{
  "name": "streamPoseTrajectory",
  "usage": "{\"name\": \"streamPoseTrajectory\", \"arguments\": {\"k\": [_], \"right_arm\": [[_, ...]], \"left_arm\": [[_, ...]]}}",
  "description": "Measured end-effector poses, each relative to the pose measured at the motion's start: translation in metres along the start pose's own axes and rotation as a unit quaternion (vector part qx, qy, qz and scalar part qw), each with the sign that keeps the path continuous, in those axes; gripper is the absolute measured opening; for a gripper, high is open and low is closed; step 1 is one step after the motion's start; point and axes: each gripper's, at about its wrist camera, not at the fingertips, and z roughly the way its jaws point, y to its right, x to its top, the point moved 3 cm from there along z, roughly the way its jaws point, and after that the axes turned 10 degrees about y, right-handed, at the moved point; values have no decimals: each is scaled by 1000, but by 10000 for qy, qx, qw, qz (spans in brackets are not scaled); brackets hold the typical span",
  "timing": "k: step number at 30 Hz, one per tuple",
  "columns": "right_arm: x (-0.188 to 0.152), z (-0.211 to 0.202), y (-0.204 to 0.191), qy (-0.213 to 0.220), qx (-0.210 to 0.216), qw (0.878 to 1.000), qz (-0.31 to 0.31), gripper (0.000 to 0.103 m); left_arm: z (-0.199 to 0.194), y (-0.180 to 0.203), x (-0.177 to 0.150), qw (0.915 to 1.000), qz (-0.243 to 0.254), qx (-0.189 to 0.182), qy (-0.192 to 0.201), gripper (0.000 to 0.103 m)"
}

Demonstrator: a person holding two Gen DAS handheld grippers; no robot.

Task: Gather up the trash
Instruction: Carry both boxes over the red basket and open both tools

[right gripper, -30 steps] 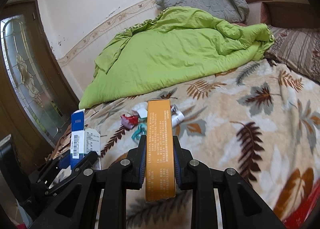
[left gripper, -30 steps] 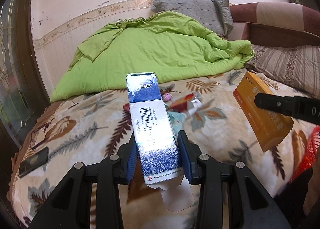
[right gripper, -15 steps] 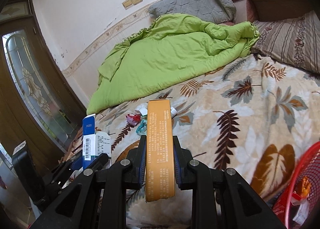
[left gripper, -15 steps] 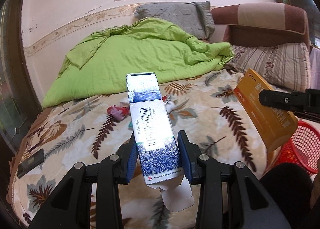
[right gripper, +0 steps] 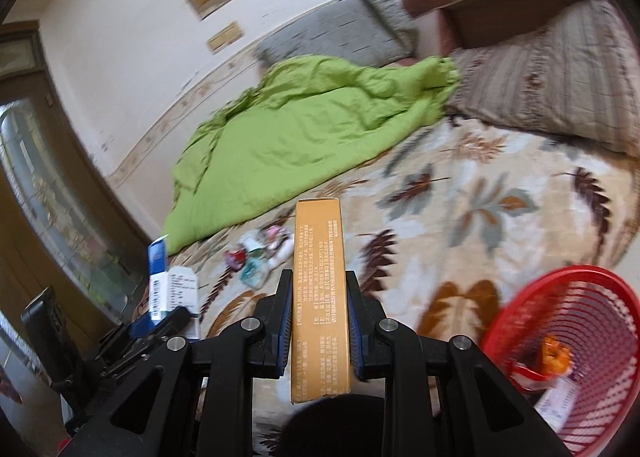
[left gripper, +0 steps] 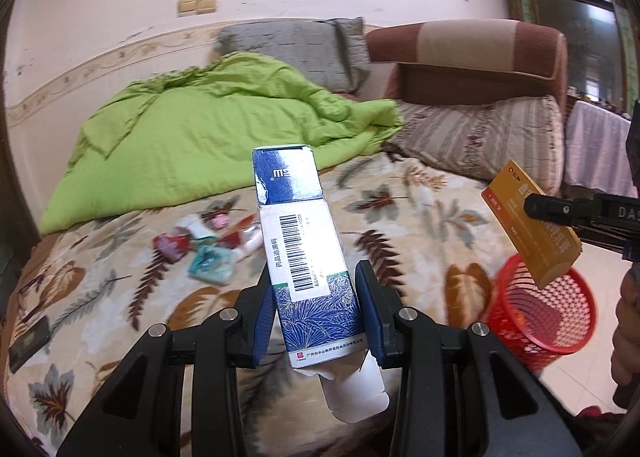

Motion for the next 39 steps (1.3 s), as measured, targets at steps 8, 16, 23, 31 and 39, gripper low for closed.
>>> {"name": "streamPoseTrajectory", "arguments": {"k": [8,16,23,31,39], "right_arm": [[17,-47,63,229,-766,9966,209,25],[19,-84,118,321,-1491,9875,406,25],[15,-93,152,259,-1849,9806,595,25],[13,-94,169,164,-1968,9776,722,29],[16,-91,163,238,-1898,9792,672,50]], "left_arm": [[6,69,15,9944,232,-1025,-58,37],[24,136,17,9780,321,-2021,-401,37],[54,187,8,9606,324,-2612,-890,37],[66,210,6,9497,204,-2929,-1094,63],[59,170,3,9591,4,-2622,-1065,64]]}}
